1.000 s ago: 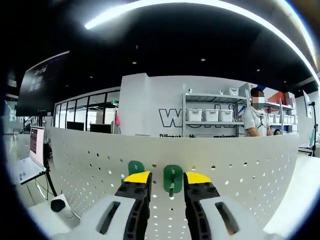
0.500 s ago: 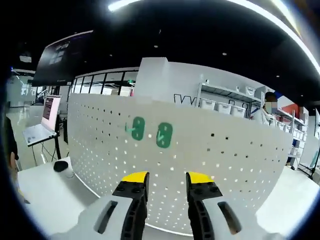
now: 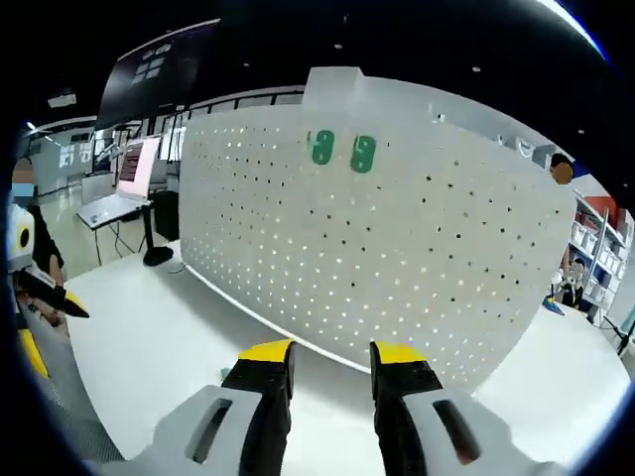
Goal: Insert the hook assembly into the mounting plate slot until the hook locks in place.
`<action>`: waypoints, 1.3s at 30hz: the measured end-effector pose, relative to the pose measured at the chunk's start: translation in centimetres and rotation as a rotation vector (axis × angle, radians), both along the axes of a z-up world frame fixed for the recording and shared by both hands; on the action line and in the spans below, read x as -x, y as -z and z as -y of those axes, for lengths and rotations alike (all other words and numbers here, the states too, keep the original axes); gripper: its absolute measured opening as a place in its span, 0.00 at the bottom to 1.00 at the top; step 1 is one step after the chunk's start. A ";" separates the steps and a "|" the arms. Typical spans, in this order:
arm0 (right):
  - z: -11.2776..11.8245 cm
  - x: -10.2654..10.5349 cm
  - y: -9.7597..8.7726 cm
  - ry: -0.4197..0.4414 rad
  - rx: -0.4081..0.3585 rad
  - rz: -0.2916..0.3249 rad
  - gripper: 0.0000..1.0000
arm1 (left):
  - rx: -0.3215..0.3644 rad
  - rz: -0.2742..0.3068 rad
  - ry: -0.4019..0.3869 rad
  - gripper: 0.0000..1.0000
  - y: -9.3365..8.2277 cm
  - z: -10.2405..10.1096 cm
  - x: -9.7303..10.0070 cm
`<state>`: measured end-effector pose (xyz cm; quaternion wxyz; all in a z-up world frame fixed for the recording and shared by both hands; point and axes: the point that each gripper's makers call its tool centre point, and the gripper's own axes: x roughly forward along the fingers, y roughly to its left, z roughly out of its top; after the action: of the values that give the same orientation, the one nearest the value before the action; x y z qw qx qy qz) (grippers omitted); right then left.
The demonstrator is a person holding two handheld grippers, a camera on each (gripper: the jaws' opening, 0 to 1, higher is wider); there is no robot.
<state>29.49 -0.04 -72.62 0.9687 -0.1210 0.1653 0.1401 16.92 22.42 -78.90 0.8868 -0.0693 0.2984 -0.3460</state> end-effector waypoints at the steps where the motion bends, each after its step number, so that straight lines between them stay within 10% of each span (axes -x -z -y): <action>1: -0.1 0.6 0.8 -0.009 0.008 -0.033 0.28 | 0.004 0.003 0.004 0.99 -0.1 0.1 0.1; 23: 0.7 9.5 5.4 -0.007 -0.019 -0.206 0.31 | -0.001 -0.034 -0.007 1.00 0.5 0.0 0.1; 39: -3.7 11.0 7.0 -0.124 -0.037 -0.264 0.31 | -0.028 -0.052 -0.030 0.96 1.2 -0.5 0.0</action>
<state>18.50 3.66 -79.67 0.9302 -0.0936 0.2807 0.2172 16.90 22.94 -80.14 0.8847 -0.0700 0.3251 -0.3266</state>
